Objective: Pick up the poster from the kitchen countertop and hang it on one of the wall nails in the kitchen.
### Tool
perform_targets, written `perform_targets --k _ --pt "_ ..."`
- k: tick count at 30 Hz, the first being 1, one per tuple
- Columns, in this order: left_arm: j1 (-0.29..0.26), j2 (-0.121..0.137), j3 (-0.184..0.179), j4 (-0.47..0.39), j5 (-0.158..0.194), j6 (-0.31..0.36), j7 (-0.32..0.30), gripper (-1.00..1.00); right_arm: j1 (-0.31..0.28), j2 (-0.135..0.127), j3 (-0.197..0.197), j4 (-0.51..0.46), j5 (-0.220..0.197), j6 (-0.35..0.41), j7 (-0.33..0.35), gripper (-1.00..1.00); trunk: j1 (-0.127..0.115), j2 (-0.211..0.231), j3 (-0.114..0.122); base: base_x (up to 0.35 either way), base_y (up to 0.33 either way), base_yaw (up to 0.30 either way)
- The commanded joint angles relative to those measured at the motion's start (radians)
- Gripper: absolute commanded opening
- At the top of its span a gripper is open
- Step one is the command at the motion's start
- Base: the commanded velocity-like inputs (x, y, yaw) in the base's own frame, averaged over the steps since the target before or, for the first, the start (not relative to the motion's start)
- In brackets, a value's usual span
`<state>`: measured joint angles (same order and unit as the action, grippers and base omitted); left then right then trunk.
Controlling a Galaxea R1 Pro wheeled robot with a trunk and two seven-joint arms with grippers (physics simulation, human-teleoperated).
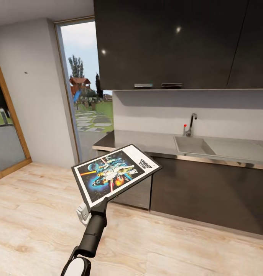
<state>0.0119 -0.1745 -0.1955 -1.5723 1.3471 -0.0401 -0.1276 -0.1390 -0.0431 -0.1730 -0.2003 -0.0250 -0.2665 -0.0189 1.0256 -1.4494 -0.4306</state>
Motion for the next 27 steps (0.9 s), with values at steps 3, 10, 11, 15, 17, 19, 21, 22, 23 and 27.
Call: perform_targets --k 3,10,11,15,17,19,21,22,23,27 --pt "0.0 0.0 0.001 0.0 0.009 -0.003 -0.004 -1.0 -0.001 0.0 0.0 0.001 -0.003 -0.004 -0.001 1.0 -0.001 -0.001 -0.001 -0.34 0.0 0.0" --pt "0.0 0.0 0.005 0.0 0.009 -0.003 -0.006 -1.0 -0.001 0.0 0.0 0.001 -0.003 -0.004 -0.001 1.0 -0.001 -0.001 -0.001 -0.34 0.0 0.0" --pt "0.0 0.0 0.005 0.0 0.009 -0.003 -0.006 -1.0 -0.001 0.0 0.0 0.001 -0.003 -0.004 -0.001 1.0 -0.001 -0.001 -0.001 -0.34 0.0 0.0" --pt "0.0 0.0 -0.003 0.002 0.006 0.005 -0.002 -1.0 -0.001 0.0 0.0 0.001 -0.003 -0.004 -0.001 1.0 -0.001 -0.001 -0.001 -0.319 0.0 0.0" --pt "0.0 0.0 -0.017 0.002 0.0 0.012 0.019 -1.0 -0.001 0.0 0.0 0.001 -0.003 -0.004 -0.001 1.0 -0.001 -0.001 -0.001 -0.159 0.0 0.0" --pt "0.0 0.0 -0.035 0.002 -0.015 0.017 0.095 -1.0 -0.001 0.0 0.0 0.001 -0.003 -0.004 -0.001 1.0 -0.001 -0.001 -0.001 -0.086 0.0 0.0" --pt "-0.001 0.0 -0.046 0.001 -0.045 0.019 0.187 -1.0 -0.001 0.0 0.001 0.0 -0.003 -0.005 -0.001 1.0 -0.001 -0.001 -0.001 -0.035 0.0 0.0" --pt "-0.001 0.0 -0.047 0.001 -0.054 0.02 0.202 -1.0 -0.001 0.0 0.001 0.0 -0.003 -0.005 -0.001 1.0 -0.001 -0.001 -0.001 -0.019 0.0 0.0" --pt "-0.002 0.0 -0.048 0.001 -0.064 0.02 0.215 -1.0 -0.001 0.0 0.0 0.0 -0.003 -0.006 -0.001 1.0 -0.001 -0.001 -0.001 -0.015 0.0 0.0" --pt "-0.034 0.0 -0.052 0.0 -0.129 0.051 0.302 -1.0 -0.001 0.0 0.0 -0.005 -0.002 -0.031 -0.001 1.0 -0.001 -0.001 -0.001 -0.007 0.0 0.0"
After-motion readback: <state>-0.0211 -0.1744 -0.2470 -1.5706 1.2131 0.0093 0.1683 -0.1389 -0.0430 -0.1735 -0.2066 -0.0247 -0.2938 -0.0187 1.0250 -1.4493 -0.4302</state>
